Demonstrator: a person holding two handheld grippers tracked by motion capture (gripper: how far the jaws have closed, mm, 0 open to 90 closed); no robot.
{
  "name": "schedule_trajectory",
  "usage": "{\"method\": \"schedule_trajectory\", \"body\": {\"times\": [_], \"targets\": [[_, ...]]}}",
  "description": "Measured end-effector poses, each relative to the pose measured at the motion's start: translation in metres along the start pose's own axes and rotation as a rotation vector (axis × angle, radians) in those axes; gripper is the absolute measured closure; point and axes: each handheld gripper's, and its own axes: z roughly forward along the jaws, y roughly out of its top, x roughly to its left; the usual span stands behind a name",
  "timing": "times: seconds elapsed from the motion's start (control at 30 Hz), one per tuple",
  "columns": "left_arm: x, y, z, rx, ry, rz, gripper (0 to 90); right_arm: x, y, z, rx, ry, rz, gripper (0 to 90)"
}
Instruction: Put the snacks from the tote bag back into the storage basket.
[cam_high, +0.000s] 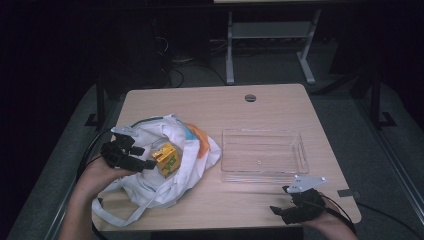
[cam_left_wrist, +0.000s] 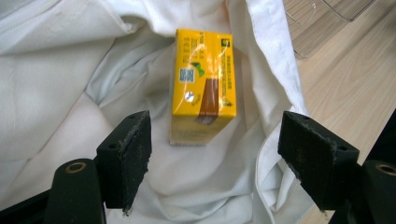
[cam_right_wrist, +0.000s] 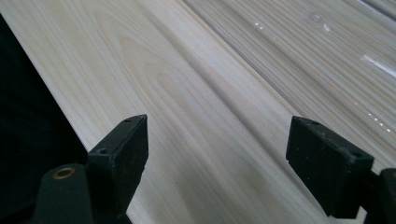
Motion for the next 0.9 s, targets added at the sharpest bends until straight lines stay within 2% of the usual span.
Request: {"method": "schedule_trajectory", "body": {"times": [0.13, 0.33, 0.57, 0.6, 0.63, 0.9], "targets": [[-0.001, 0.009, 0.008, 0.034, 0.01, 0.011, 25.8, 0.0, 0.0, 0.001, 0.001, 0.002, 0.003, 20.7], [-0.003, 0.02, 0.018, 0.074, 0.016, 0.0, 25.9, 0.0, 0.0, 0.0, 0.001, -0.001, 0.002, 20.7], [-0.005, 0.034, 0.029, 0.117, 0.042, 0.006, 26.1, 0.0, 0.0, 0.0, 0.002, 0.0, 0.002, 20.8], [-0.005, 0.036, 0.031, 0.132, 0.047, 0.018, 26.1, 0.0, 0.0, 0.001, 0.002, -0.002, 0.002, 20.8], [-0.006, 0.037, 0.033, 0.126, 0.05, 0.007, 26.1, 0.0, 0.0, 0.001, 0.002, -0.001, 0.002, 20.8], [-0.001, 0.049, 0.043, 0.183, 0.065, 0.024, 26.0, 0.0, 0.0, 0.001, 0.002, -0.001, 0.003, 20.7]]}}
